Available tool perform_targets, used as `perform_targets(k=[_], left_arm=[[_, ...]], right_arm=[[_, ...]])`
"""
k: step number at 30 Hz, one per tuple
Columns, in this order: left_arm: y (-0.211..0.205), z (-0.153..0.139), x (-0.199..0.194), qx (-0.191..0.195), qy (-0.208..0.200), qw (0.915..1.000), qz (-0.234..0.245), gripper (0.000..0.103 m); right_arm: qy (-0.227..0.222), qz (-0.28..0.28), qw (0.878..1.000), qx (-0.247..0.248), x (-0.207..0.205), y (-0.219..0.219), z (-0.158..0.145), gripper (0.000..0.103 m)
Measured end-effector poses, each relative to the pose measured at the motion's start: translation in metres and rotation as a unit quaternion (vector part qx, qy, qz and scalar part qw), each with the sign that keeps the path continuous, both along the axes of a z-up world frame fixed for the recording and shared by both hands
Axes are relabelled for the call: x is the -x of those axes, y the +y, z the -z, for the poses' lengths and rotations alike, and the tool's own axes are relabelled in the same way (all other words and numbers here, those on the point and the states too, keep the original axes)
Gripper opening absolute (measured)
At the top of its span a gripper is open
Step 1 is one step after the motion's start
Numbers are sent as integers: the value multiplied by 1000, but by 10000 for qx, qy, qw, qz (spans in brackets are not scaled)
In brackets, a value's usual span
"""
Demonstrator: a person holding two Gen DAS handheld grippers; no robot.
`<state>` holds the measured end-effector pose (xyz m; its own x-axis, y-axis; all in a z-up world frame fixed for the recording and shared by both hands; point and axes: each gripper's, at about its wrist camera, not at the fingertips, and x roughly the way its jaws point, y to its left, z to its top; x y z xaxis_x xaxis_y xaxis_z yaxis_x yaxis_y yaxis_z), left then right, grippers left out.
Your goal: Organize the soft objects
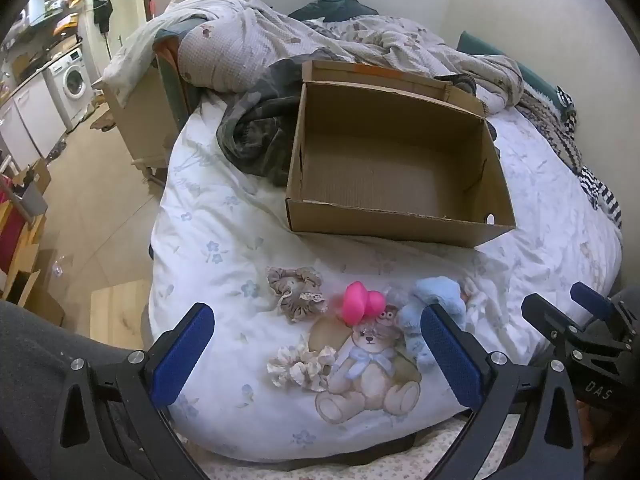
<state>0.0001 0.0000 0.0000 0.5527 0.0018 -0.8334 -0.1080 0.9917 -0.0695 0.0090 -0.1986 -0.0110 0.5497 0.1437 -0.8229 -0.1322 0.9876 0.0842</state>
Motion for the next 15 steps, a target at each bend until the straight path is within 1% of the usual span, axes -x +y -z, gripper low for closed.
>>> perform_targets(k=[15], left_arm=[[2,0,-3,-60,6,10000,-35,103]], right_arm=[[-36,8,10000,32,1,0,0,103]])
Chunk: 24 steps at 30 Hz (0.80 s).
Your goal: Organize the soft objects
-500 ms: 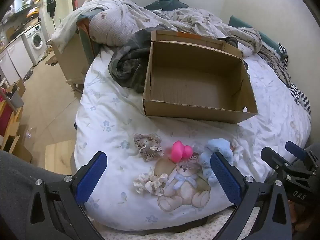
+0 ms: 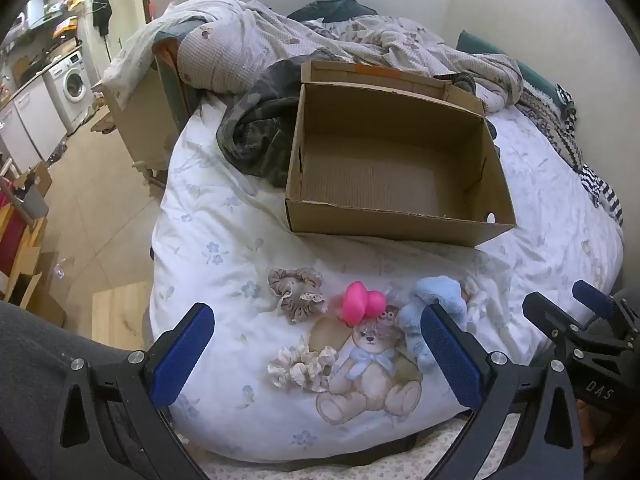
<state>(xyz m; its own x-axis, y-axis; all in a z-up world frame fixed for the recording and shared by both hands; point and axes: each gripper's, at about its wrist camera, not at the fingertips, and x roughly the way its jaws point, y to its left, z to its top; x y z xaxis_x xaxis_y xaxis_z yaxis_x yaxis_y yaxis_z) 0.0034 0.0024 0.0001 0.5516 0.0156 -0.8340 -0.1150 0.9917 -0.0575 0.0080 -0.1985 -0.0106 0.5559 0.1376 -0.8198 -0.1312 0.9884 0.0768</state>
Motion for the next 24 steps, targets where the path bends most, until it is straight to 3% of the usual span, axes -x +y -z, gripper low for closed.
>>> perform_targets(k=[24], left_arm=[[-5,5,4,-118,-14,9999,62,103]], right_arm=[[12,-7,10000,-19,-1,-1,0,103]])
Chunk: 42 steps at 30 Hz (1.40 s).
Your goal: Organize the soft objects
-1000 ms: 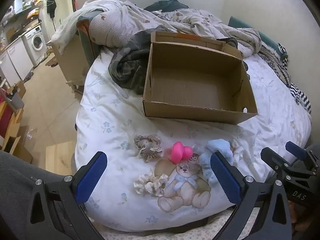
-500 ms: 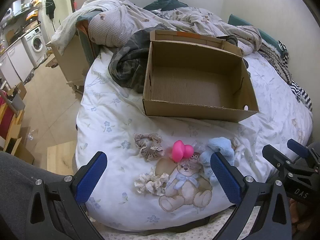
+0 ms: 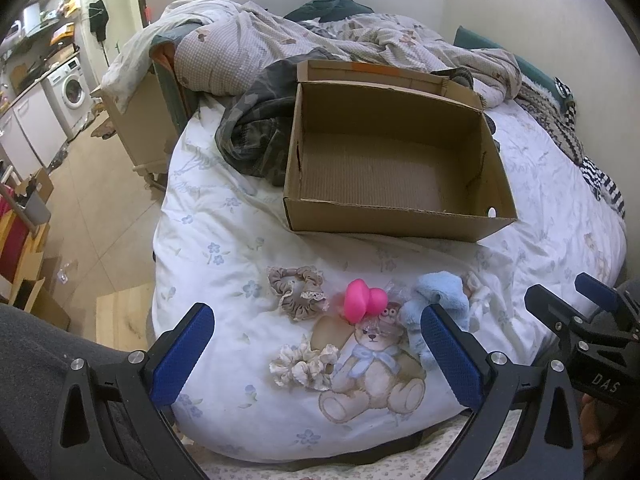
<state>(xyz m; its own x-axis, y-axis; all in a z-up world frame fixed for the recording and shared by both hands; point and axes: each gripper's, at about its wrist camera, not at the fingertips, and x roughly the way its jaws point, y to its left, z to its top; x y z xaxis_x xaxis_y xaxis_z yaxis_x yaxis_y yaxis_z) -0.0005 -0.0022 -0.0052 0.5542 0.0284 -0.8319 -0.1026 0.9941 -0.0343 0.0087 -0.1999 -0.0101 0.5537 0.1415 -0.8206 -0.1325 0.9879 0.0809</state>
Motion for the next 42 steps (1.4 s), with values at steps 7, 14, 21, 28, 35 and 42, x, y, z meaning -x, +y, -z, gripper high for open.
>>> perform_targets(k=[7,14,21,28,35,42], left_arm=[[-2,0,1,-3,-15,10000,23,103],[-4,-2,2,-30,-26,10000,43,103],[-4,-2,2,-34,-26,10000,48,103],[-3,-3,2,-54,-24,10000,37,103],[-3,-3,2,-52,-22,10000,39,103],[-3,-3,3,-53,-22,10000,41,103]], right_arm=[[-4,4,10000,2,0,-1,0,103],[-4,-2,10000,-5,0,-2,-1,103],[-6,-2,10000,-10,0,-1,0,103],[-10,-2,10000,-11,0,-1,0,103],[-3,-6,10000,-8,0,-2,0,103],[-8,-1,10000,-15,0,-1,0,103]])
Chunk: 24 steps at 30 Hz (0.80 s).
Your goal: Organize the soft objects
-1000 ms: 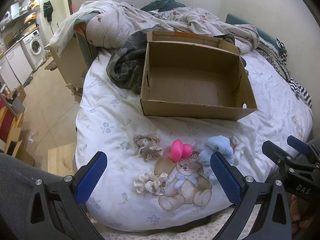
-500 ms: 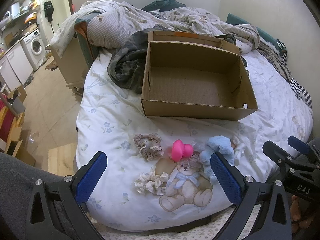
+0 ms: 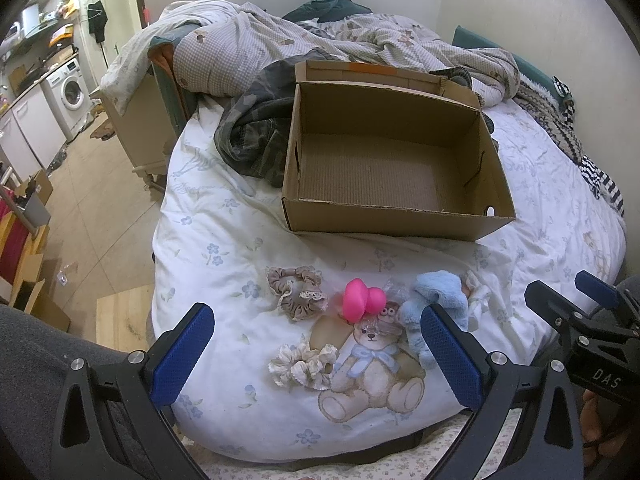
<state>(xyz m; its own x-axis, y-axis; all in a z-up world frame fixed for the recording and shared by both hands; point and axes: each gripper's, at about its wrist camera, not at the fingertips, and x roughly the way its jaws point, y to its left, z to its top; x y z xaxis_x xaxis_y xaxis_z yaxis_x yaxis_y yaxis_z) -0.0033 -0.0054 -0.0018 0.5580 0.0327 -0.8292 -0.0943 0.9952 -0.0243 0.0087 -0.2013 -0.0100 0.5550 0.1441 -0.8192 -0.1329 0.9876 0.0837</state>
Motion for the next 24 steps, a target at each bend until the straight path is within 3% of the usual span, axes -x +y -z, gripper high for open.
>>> perform_targets(k=[24], left_arm=[[4,0,0,27,51,10000,-38,103]], right_arm=[[-18,-36,10000,8,-1,5,-4,103]])
